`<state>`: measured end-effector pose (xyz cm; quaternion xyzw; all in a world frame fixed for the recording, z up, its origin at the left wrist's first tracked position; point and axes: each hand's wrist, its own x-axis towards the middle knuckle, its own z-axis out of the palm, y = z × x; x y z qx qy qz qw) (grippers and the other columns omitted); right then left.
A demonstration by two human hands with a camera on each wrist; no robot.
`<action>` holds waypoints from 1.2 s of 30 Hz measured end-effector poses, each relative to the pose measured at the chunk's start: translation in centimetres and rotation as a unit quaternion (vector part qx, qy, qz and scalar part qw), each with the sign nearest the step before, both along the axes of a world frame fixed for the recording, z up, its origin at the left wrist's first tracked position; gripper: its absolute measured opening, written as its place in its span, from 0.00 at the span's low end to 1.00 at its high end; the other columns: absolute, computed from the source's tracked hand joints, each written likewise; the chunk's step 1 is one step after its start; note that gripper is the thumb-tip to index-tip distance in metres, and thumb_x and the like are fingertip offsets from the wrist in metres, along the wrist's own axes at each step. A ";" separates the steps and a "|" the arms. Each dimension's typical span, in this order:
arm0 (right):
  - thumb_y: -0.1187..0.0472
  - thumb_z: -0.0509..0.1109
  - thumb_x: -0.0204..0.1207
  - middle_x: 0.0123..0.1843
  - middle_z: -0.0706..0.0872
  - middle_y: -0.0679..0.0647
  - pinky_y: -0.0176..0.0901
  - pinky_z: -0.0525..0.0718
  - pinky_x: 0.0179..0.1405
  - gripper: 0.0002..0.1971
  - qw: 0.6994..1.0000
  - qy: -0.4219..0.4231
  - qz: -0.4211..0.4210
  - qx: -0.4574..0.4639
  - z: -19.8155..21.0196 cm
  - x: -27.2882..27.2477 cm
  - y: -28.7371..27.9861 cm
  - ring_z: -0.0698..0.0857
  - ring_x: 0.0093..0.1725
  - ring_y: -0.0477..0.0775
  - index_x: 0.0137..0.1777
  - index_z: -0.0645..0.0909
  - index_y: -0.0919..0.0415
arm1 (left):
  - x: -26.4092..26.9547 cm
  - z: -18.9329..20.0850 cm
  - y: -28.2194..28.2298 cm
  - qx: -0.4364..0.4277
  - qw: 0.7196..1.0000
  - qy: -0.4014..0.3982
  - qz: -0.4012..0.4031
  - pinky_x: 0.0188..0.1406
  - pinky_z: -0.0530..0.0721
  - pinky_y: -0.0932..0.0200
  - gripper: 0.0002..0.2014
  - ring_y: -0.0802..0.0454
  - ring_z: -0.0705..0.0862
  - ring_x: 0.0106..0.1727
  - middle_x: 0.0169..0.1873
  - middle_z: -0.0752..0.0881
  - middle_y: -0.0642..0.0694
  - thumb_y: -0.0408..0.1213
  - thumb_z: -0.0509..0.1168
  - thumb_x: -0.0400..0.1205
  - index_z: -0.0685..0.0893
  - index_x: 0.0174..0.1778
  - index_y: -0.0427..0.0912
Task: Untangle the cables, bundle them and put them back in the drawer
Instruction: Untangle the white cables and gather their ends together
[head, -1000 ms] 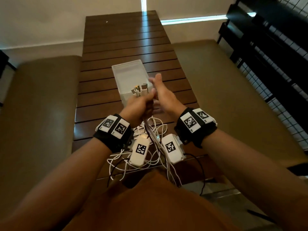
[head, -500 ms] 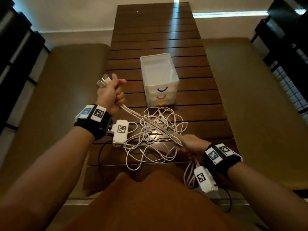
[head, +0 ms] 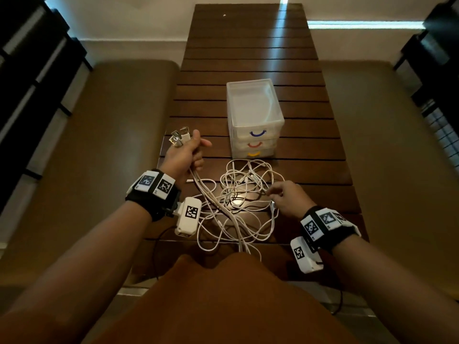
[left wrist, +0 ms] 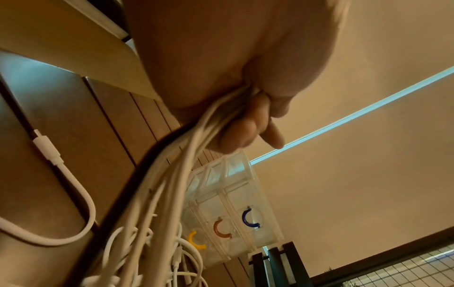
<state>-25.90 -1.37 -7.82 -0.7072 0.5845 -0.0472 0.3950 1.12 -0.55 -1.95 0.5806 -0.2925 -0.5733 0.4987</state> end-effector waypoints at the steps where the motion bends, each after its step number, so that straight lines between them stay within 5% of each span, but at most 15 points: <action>1: 0.62 0.66 0.80 0.51 0.88 0.49 0.36 0.76 0.46 0.09 1.000 0.021 0.002 -0.011 -0.3 0.2 -0.1 0.83 0.46 0.46 0.51 0.89 0.54 | 0.0 0.0 0.2 0.002 1.000 0.004 -0.004 0.19 0.72 0.63 0.21 0.57 0.70 0.19 0.17 0.69 0.52 0.52 0.55 0.87 0.84 0.42 0.40; 3: 0.54 0.68 0.80 0.49 0.88 0.50 0.39 0.76 0.44 0.08 0.994 0.100 0.014 -0.044 -0.7 0.4 -0.3 0.82 0.44 0.49 0.49 0.88 0.52 | 0.1 0.2 0.4 0.005 1.000 0.006 -0.019 0.20 0.74 0.62 0.22 0.56 0.72 0.19 0.18 0.70 0.51 0.54 0.54 0.87 0.84 0.44 0.41; 7: 0.44 0.71 0.75 0.44 0.85 0.53 0.44 0.79 0.40 0.15 0.968 0.251 0.005 -0.030 -1.1 -0.4 -0.8 0.83 0.43 0.57 0.42 0.83 0.57 | 0.5 0.5 0.5 0.002 0.999 0.016 -0.035 0.15 0.59 0.65 0.21 0.60 0.62 0.16 0.17 0.64 0.53 0.53 0.51 0.88 0.83 0.45 0.43; 14: 0.37 0.76 0.67 0.44 0.86 0.50 0.43 0.79 0.39 0.19 0.977 0.214 -0.014 -0.006 -2.4 -0.5 -0.2 0.85 0.45 0.53 0.42 0.85 0.54 | 0.1 -0.8 -0.2 0.010 0.999 0.046 -0.025 0.13 0.58 0.66 0.21 0.61 0.60 0.15 0.18 0.64 0.54 0.54 0.53 0.87 0.83 0.44 0.43; 18: 0.42 0.77 0.68 0.46 0.86 0.54 0.46 0.83 0.41 0.18 0.974 0.224 -0.025 -0.004 -2.6 0.6 0.4 0.86 0.46 0.57 0.44 0.83 0.57 | -0.7 -0.7 -1.1 0.020 0.999 0.029 -0.037 0.12 0.58 0.66 0.20 0.60 0.59 0.15 0.18 0.63 0.54 0.54 0.54 0.87 0.83 0.44 0.43; 22: 0.51 0.78 0.69 0.40 0.87 0.53 0.43 0.83 0.36 0.12 0.986 0.137 -0.075 0.051 -2.2 0.7 -0.2 0.85 0.38 0.51 0.37 0.84 0.59 | -1.4 -0.2 -1.3 0.034 0.997 -0.032 -0.068 0.15 0.59 0.66 0.17 0.60 0.61 0.18 0.19 0.64 0.55 0.50 0.57 0.87 0.85 0.46 0.43; 25: 0.56 0.80 0.70 0.37 0.87 0.50 0.36 0.74 0.27 0.09 0.996 0.059 -0.065 0.034 0.7 0.5 -0.9 0.83 0.35 0.44 0.37 0.87 0.61 | -2.0 0.1 -1.3 0.035 0.993 -0.063 -0.089 0.15 0.61 0.67 0.10 0.59 0.63 0.19 0.20 0.66 0.53 0.39 0.61 0.86 0.86 0.49 0.40; 30: 0.55 0.74 0.76 0.40 0.86 0.51 0.40 0.80 0.39 0.09 0.996 0.010 0.076 0.054 7.3 0.8 -3.2 0.85 0.41 0.49 0.43 0.84 0.61 | -3.6 0.6 -1.4 -0.003 0.989 -0.061 -0.138 0.17 0.64 0.66 0.07 0.60 0.66 0.19 0.22 0.75 0.53 0.32 0.68 0.81 0.86 0.53 0.38; 36: 0.62 0.64 0.83 0.41 0.90 0.54 0.39 0.86 0.35 0.04 0.954 -0.296 0.037 0.040 12.2 1.6 -4.6 0.90 0.40 0.52 0.48 0.76 0.61 | -6.7 1.7 -1.2 -0.050 0.955 -0.088 -0.277 0.24 0.69 0.65 0.05 0.62 0.74 0.22 0.25 0.84 0.56 0.30 0.67 0.81 0.85 0.48 0.44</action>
